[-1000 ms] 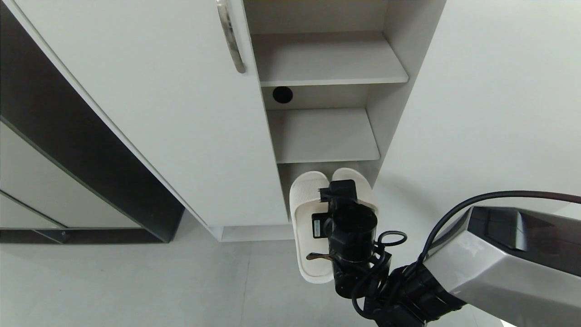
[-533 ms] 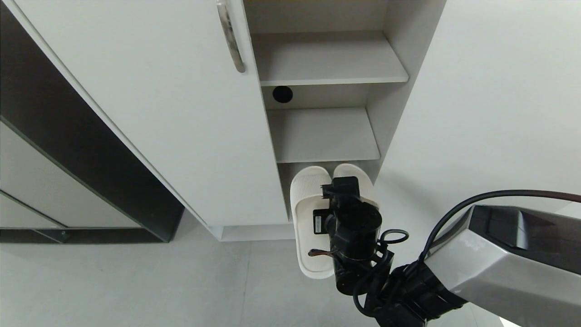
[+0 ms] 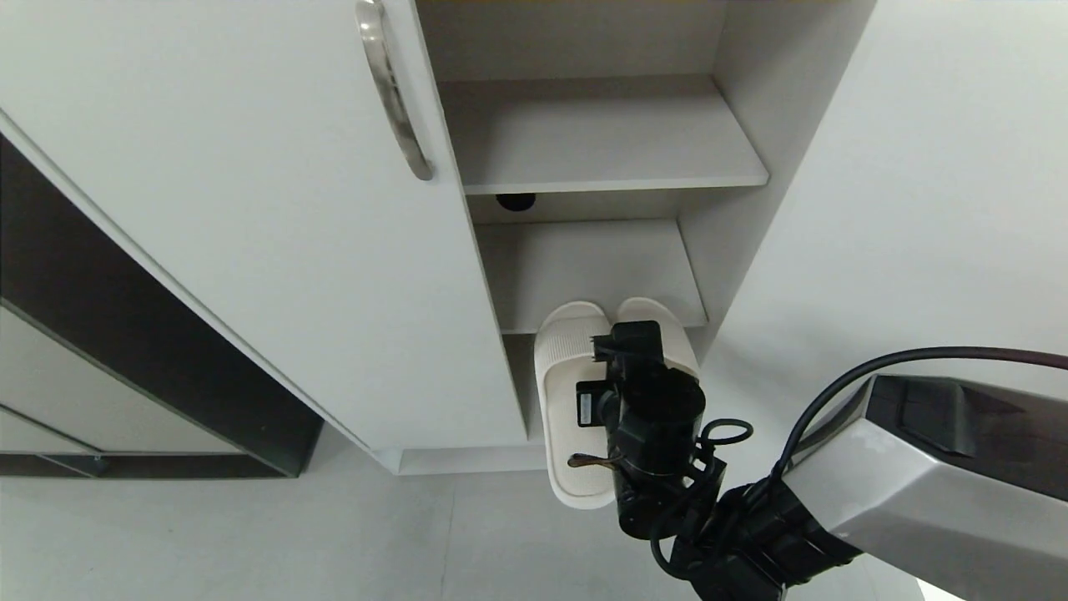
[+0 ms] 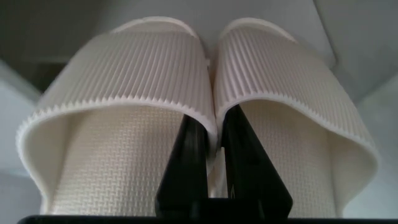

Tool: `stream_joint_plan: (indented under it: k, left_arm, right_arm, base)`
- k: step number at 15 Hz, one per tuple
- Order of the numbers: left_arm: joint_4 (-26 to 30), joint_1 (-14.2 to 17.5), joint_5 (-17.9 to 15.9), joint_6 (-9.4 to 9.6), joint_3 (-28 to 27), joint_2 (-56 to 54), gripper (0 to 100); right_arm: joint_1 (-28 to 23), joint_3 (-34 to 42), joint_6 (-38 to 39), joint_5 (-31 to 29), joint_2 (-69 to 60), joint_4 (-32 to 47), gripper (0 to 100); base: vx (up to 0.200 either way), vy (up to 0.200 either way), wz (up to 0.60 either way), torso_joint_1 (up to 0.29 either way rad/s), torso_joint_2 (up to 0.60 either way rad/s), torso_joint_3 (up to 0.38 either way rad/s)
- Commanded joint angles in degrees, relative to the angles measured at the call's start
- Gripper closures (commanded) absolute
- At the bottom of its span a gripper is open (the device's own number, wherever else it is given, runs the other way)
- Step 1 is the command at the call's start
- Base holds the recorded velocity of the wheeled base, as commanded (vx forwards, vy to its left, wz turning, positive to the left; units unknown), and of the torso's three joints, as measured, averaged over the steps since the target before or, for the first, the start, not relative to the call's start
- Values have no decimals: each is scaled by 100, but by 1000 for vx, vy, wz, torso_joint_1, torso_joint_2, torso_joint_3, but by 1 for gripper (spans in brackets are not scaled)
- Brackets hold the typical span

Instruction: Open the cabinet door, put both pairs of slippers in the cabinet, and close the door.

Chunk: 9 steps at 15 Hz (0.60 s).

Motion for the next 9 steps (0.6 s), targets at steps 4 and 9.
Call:
stream_joint_plan:
  k: [4,9]
  left_arm:
    - [-1,2,-1,0,0,9,100]
    - [-1,2,-1,0,0,9,100]
  right_arm:
    - [2,29,-40,17,-25,-32,100]
    - [-156,160,-22,632,19,-50,100]
  base:
    - [150,0,0,2,2,-1]
    - [0,0,0,0,0,0]
